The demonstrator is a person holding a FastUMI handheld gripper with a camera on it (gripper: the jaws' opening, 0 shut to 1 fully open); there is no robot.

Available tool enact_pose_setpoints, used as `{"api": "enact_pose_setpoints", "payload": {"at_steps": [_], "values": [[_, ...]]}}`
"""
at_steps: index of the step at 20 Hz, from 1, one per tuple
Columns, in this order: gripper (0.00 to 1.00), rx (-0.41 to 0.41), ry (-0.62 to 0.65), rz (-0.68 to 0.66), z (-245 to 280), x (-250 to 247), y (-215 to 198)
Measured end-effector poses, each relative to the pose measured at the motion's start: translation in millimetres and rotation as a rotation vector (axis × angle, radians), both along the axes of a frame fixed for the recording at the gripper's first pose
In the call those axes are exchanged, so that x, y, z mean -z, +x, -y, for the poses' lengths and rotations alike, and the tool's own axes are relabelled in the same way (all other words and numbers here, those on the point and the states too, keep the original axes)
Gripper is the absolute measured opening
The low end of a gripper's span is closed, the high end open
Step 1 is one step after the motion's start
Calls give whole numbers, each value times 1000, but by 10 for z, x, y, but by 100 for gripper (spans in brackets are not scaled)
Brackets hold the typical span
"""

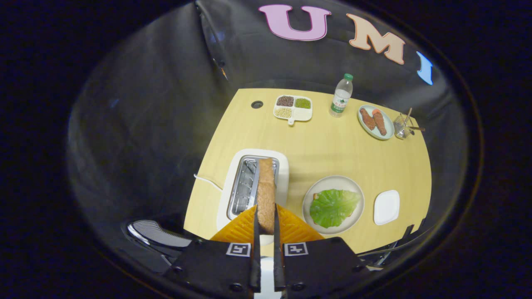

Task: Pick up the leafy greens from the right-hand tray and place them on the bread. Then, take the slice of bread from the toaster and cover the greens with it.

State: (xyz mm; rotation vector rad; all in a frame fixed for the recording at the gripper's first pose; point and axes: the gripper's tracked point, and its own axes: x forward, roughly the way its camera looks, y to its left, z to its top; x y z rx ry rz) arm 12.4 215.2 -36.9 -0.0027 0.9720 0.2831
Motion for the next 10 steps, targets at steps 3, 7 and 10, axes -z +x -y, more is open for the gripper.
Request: {"api": "enact_pose_setpoints", "payload": {"at_steps": [3,7,10], "values": [[15,6,4,10,205,-147,-32],[15,47,18,15,572,-208,-16],[15,74,-5,-9,864,-40,33]]}}
